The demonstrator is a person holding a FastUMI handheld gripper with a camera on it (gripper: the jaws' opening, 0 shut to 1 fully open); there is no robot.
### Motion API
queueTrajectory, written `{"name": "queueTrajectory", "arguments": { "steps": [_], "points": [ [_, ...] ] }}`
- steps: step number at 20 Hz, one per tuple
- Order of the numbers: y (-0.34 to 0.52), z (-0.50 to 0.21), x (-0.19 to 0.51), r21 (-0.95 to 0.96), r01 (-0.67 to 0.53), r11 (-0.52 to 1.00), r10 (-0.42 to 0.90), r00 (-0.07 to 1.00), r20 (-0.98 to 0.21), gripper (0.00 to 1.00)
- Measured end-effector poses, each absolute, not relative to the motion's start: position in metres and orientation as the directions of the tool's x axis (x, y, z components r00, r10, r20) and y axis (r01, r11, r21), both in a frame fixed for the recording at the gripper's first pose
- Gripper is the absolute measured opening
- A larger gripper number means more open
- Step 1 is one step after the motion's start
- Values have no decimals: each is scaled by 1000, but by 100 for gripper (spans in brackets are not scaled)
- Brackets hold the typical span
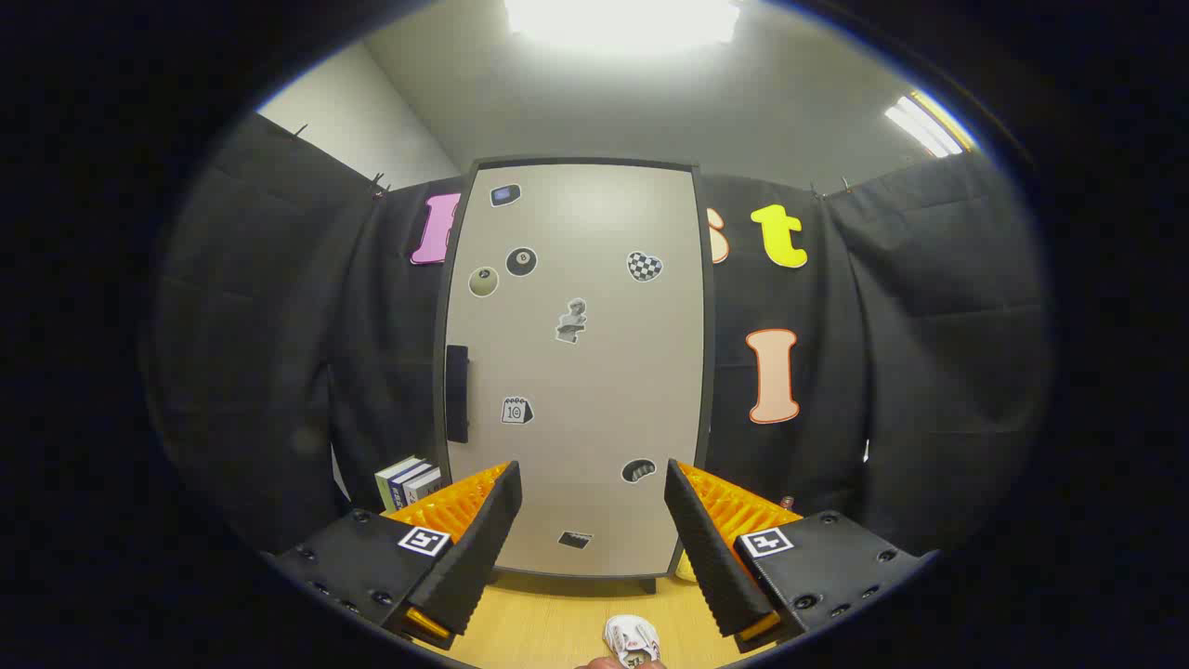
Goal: Open the shoe cabinet door, grab the shoes and put them into the shoe cabinet, then close the shoe cabinet door.
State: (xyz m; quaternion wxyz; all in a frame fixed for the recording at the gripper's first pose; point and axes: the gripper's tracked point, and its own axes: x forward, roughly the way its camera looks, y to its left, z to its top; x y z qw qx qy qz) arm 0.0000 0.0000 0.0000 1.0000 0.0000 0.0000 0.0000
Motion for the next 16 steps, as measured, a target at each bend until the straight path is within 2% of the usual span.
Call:
{"name": "queueTrajectory", "arguments": {
  "steps": [5,16],
  "points": [
    [-7,4,1,58,16,998,-16,1000,-2,97],
    [-8,0,0,40,41,998,-41,999,-18,97]
  ]
}}
